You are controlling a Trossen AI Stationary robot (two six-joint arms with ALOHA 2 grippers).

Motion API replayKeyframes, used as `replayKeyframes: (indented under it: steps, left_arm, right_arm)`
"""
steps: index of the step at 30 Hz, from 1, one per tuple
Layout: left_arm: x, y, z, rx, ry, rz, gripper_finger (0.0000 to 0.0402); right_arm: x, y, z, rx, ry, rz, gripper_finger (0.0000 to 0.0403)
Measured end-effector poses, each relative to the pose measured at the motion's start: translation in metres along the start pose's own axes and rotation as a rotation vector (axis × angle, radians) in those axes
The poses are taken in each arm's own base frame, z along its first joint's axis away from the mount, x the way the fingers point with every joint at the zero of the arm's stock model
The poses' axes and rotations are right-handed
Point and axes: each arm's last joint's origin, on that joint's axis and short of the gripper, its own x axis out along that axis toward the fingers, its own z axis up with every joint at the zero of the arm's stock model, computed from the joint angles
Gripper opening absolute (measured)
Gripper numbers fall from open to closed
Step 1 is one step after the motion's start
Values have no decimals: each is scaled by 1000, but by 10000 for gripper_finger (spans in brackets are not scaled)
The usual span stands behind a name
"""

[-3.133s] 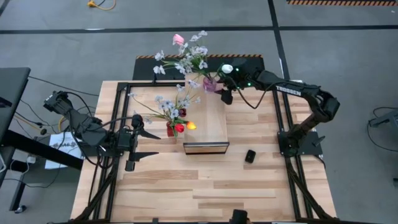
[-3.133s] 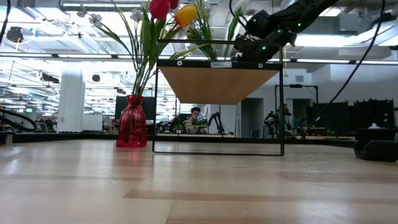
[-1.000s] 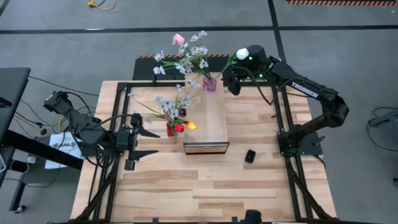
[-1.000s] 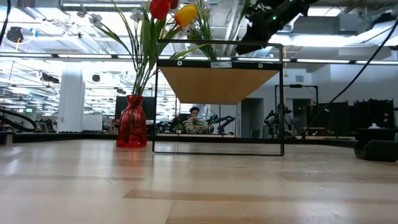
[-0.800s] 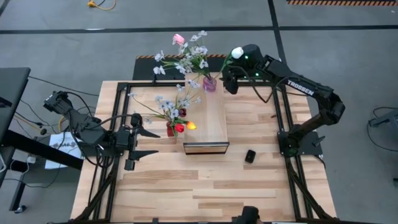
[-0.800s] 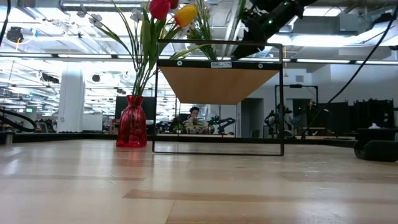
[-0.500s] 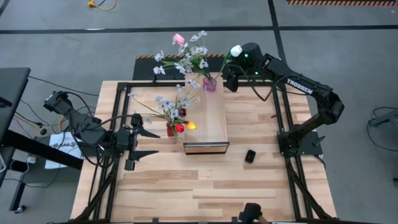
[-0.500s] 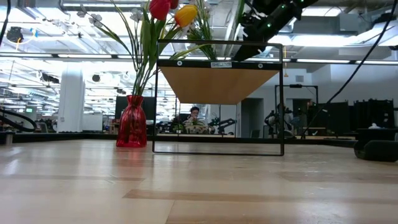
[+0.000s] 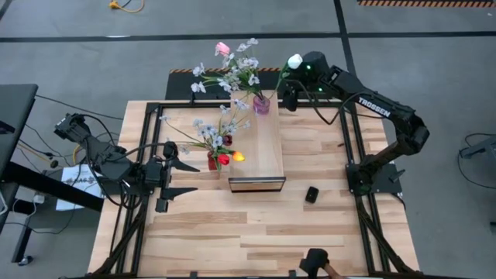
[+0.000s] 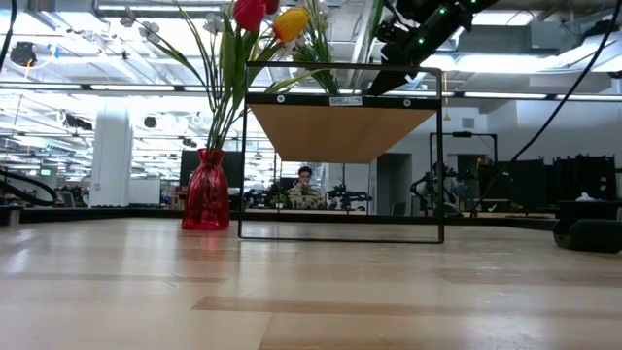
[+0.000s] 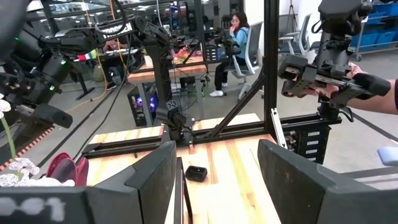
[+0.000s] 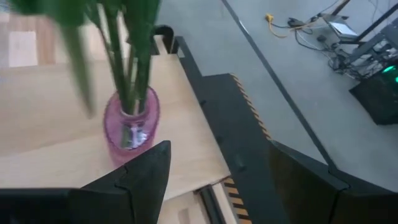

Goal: Pick and place flowers into a vace then onto a shelf
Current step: Put the red flower vase with flowers on the shelf

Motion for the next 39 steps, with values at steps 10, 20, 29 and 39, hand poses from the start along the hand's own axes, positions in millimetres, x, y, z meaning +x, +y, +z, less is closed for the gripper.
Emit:
replayKeyframes:
  steps: [10,20,29,39]
  left_arm:
    - [0,0,0,0,1,2,217]
    - [0,0,0,1,3,2,217]
    - [0,0,-1,2,5,3,217]
    - [0,0,-1,2,5,3,217]
  right_arm:
    - [0,-5,6,-28,-45,-83,256]
    - [-1,-8,10,-45,-67,-152,256]
    - [-1,-13,12,-49,-100,-183,256]
    - [-2,-21,10,-28,-106,-209,256]
